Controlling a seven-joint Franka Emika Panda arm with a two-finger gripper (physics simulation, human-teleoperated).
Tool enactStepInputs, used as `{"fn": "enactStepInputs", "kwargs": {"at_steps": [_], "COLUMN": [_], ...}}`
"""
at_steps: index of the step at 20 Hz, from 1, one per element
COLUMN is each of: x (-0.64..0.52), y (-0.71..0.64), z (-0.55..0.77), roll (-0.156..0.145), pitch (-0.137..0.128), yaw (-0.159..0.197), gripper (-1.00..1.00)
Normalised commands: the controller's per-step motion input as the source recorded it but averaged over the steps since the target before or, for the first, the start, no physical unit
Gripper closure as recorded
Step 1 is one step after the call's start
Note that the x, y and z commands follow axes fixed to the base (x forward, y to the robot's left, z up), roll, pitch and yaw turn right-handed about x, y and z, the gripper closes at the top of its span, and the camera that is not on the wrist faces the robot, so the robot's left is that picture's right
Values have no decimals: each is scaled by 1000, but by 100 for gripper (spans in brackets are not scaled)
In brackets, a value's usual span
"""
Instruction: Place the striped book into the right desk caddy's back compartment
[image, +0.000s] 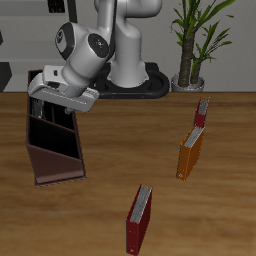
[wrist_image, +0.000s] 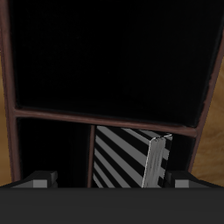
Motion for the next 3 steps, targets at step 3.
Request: {"fn": "enactStepInputs", "kwargs": {"at_steps": [3], "x": [-14], "y": [90], "z": [108], "roll": [21], "pitch": [-9], "yaw": [-4], "gripper": [-100]}}
